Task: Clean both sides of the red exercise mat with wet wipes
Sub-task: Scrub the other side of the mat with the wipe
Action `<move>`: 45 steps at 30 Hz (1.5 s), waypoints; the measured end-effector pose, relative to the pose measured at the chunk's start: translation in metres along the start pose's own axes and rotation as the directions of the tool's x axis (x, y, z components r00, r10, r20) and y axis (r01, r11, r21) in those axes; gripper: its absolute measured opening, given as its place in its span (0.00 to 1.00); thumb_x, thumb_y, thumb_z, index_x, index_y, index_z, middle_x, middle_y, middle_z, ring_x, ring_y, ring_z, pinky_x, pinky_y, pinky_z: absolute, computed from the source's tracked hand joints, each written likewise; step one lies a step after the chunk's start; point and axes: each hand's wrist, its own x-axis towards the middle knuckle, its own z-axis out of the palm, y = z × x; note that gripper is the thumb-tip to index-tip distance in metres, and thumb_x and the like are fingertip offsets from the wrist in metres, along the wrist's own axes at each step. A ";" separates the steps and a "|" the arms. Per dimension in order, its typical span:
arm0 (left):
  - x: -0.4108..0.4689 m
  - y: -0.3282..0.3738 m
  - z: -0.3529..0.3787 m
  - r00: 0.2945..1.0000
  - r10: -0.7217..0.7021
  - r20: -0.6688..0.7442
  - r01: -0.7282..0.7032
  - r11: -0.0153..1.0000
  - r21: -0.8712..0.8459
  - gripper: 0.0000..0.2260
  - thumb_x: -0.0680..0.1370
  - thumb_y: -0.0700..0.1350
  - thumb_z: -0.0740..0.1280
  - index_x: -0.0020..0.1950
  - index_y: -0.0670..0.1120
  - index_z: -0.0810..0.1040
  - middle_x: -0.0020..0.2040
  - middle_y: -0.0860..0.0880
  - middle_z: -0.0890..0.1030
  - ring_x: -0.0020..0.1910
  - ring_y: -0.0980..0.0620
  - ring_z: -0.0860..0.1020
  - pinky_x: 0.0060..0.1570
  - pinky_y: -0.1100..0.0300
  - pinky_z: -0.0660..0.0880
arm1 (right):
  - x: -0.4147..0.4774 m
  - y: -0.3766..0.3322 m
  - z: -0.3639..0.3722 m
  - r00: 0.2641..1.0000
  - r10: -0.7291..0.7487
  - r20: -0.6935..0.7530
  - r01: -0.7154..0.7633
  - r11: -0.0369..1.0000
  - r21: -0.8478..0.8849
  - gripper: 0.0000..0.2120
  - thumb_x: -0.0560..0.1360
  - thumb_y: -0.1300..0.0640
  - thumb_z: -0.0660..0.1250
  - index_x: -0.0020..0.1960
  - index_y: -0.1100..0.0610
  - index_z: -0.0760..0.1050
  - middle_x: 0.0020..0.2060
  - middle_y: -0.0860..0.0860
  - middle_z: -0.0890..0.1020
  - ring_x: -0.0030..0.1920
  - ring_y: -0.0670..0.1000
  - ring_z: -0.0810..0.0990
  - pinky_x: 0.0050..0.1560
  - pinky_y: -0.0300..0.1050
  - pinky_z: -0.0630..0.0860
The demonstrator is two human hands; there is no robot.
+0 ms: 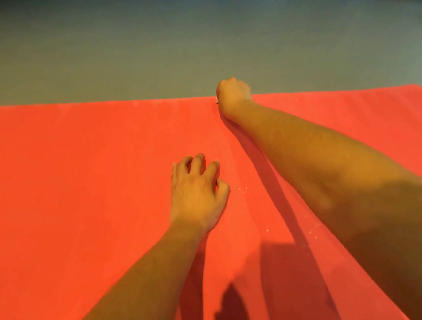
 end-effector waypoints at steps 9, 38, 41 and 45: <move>-0.001 0.003 0.000 1.000 -0.006 0.003 0.006 0.999 0.031 0.20 0.79 0.53 0.60 0.69 0.50 0.79 0.69 0.47 0.76 0.71 0.39 0.69 0.70 0.39 0.67 | -0.058 0.016 0.016 0.987 -0.154 -0.043 0.154 0.988 -0.008 0.09 0.74 0.61 0.66 0.51 0.58 0.83 0.50 0.58 0.82 0.50 0.63 0.81 0.40 0.47 0.67; 0.003 0.007 -0.001 0.998 -0.032 -0.054 0.033 0.999 0.025 0.15 0.76 0.51 0.64 0.60 0.51 0.82 0.62 0.48 0.77 0.62 0.44 0.74 0.63 0.45 0.71 | -0.055 0.041 0.007 0.959 0.107 0.261 -0.279 0.496 0.822 0.03 0.74 0.66 0.71 0.42 0.61 0.83 0.33 0.55 0.82 0.27 0.43 0.77 0.30 0.37 0.73; 0.004 0.006 0.000 0.998 -0.034 -0.060 0.035 0.999 0.025 0.15 0.76 0.51 0.64 0.60 0.51 0.82 0.62 0.48 0.77 0.61 0.44 0.74 0.62 0.45 0.71 | -0.042 0.043 0.014 0.912 0.186 0.365 -0.409 0.444 0.797 0.06 0.71 0.69 0.67 0.39 0.64 0.82 0.32 0.61 0.81 0.26 0.50 0.78 0.31 0.44 0.80; 0.004 0.006 0.001 0.997 -0.035 -0.066 0.037 0.999 0.021 0.14 0.76 0.51 0.64 0.60 0.51 0.82 0.62 0.48 0.77 0.61 0.44 0.74 0.62 0.45 0.71 | -0.044 0.050 0.021 0.929 0.296 0.220 -0.365 0.651 0.666 0.03 0.68 0.61 0.69 0.38 0.58 0.81 0.31 0.50 0.82 0.34 0.50 0.81 0.34 0.45 0.76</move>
